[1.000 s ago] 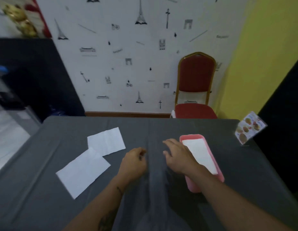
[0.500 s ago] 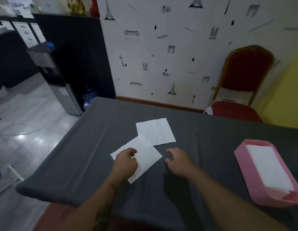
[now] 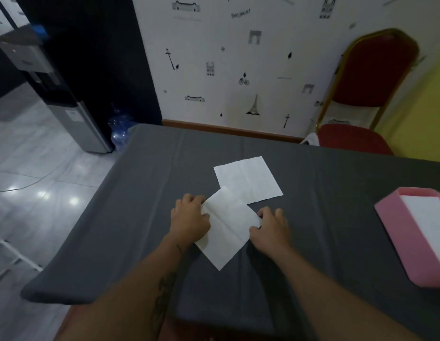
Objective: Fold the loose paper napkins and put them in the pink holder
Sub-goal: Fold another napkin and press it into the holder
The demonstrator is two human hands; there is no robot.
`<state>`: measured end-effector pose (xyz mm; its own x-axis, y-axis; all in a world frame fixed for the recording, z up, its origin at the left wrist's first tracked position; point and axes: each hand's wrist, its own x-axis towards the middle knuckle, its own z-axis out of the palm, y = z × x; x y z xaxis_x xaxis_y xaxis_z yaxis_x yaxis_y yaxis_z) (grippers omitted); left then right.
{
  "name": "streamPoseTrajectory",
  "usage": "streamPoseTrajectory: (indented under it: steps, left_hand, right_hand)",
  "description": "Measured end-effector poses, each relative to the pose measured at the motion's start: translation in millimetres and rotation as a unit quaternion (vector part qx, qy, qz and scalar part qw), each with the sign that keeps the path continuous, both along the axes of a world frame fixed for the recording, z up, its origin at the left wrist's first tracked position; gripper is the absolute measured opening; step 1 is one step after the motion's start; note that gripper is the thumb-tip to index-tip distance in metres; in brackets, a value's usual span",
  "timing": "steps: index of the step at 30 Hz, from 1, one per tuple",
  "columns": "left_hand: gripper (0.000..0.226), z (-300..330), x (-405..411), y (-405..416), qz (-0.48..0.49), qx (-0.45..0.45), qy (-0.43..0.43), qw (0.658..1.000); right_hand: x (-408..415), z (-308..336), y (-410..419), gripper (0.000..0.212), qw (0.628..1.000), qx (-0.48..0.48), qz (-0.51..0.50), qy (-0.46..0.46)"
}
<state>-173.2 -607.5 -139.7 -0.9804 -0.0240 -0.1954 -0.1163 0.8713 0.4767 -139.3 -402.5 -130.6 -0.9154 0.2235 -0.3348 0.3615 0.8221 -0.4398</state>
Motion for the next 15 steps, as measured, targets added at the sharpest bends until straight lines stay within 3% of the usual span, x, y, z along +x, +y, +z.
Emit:
streamPoseTrajectory:
  steps: [5, 9, 12, 15]
  left_hand:
    - [0.052, -1.8, -16.0, 11.9, -0.046, 0.012, -0.001, 0.999]
    - [0.056, -0.3, -20.2, 14.0, -0.032, 0.056, -0.009, 0.998]
    - [0.05, -0.8, -21.8, 8.0, 0.007, 0.133, -0.007, 0.991]
    - [0.043, 4.2, -17.9, 0.9, 0.057, 0.209, 0.003, 0.976]
  right_hand:
    - [-3.5, -5.4, -4.4, 0.007, 0.999, 0.014, -0.016, 0.028]
    - [-4.6, -6.1, -6.6, 0.009, 0.997, -0.013, -0.013, 0.075]
    - [-5.0, 0.9, -7.1, 0.013, 0.989, -0.05, 0.01, 0.141]
    - [-2.2, 12.2, -9.1, 0.014, 0.975, -0.058, 0.094, 0.191]
